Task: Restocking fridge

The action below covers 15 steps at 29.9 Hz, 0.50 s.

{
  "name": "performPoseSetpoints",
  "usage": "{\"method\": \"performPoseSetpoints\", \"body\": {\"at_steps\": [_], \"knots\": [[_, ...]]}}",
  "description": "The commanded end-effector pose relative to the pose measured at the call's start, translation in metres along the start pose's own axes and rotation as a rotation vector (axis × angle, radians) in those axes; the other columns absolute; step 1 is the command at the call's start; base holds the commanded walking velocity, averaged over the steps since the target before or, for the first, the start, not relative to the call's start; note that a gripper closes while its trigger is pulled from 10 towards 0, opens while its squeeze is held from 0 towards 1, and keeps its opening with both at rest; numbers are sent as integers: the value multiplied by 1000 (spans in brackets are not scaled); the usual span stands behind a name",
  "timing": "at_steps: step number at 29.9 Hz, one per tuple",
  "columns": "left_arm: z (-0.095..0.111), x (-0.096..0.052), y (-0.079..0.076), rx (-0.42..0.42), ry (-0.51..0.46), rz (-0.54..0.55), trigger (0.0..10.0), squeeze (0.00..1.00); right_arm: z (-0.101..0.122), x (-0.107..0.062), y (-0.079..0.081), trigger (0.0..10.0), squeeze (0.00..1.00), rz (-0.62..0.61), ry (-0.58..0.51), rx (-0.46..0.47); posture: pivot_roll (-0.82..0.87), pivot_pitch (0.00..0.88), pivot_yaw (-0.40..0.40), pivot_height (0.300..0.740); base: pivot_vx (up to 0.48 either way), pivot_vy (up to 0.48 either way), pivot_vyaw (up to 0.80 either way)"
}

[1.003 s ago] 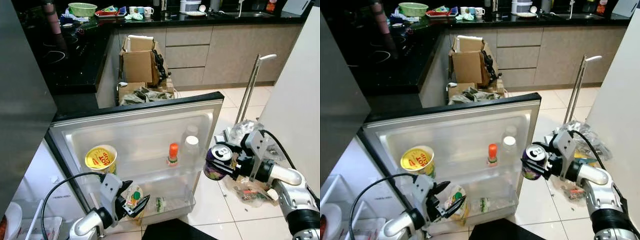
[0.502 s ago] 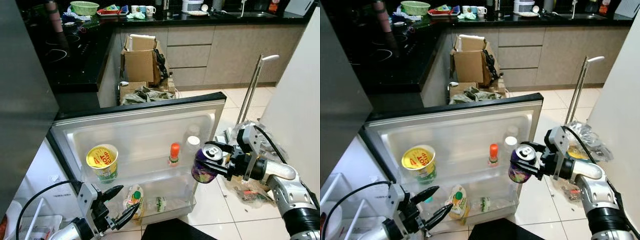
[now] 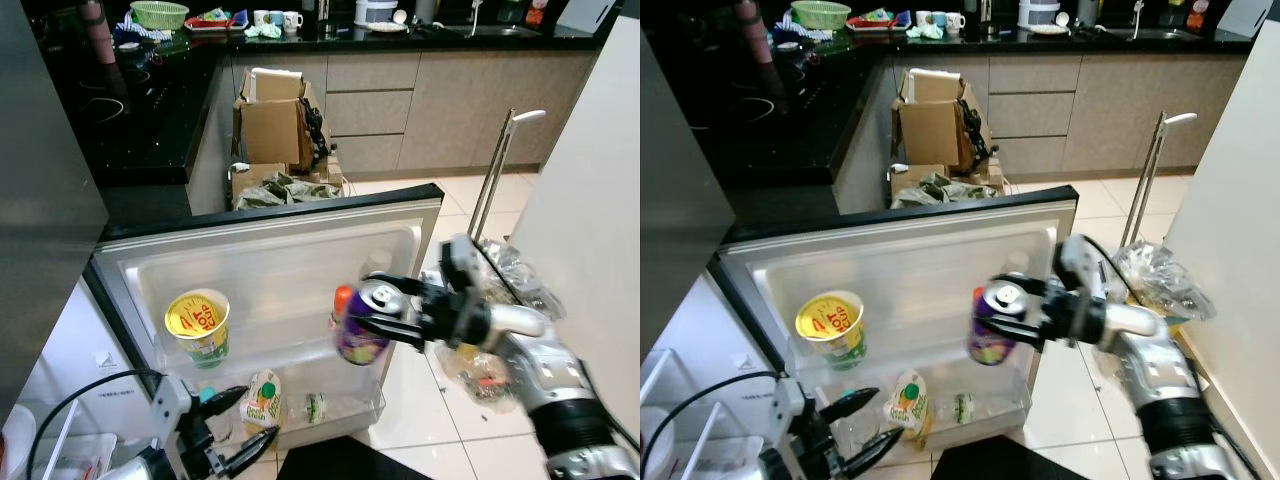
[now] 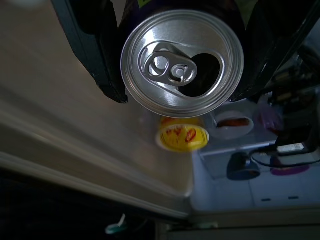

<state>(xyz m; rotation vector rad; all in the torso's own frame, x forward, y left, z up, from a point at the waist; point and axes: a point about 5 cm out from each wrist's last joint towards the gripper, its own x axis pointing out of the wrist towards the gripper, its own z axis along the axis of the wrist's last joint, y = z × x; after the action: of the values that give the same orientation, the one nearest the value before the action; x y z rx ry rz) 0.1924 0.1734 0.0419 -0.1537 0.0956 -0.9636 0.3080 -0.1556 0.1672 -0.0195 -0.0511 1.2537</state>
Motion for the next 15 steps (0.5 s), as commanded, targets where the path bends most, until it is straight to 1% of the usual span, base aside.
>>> {"method": "performPoseSetpoints", "body": {"at_steps": [1, 3, 4, 7, 11, 13, 15], "knots": [[-2, 0, 0, -2, 18, -2, 10000, 0, -4, 6, 0, 10000, 0, -4, 41, 0, -28, 15, -14, 740, 0, 0, 0], [-2, 5, 0, 2, 18, -13, 10000, 0, -7, 19, 2, 10000, 0, 3, 63, -4, -30, 17, -15, 740, 0, 0, 0], [-2, 5, 0, 2, 18, -13, 10000, 0, -7, 19, 2, 10000, 0, 3, 63, -4, -30, 17, -15, 740, 0, 0, 0], [0, 12, 0, 6, 7, -23, 10000, 0, -9, 37, 3, 10000, 0, -9, 68, -17, -31, 20, -16, 740, 0, 0, 0], [1, 14, 0, 9, -1, -22, 10000, 0, -12, 50, -1, 10000, 0, -65, 87, -63, -32, 25, -20, 740, 0, 0, 0], [1, 14, -1, 10, -3, -22, 10000, 0, -11, 55, -5, 10000, 0, -110, 82, -64, -31, 28, -21, 740, 0, 0, 0], [1, 14, -1, 10, -3, -22, 10000, 0, -13, 59, -8, 10000, 0, -131, 100, -59, -31, 28, -21, 740, 0, 0, 0]]}}
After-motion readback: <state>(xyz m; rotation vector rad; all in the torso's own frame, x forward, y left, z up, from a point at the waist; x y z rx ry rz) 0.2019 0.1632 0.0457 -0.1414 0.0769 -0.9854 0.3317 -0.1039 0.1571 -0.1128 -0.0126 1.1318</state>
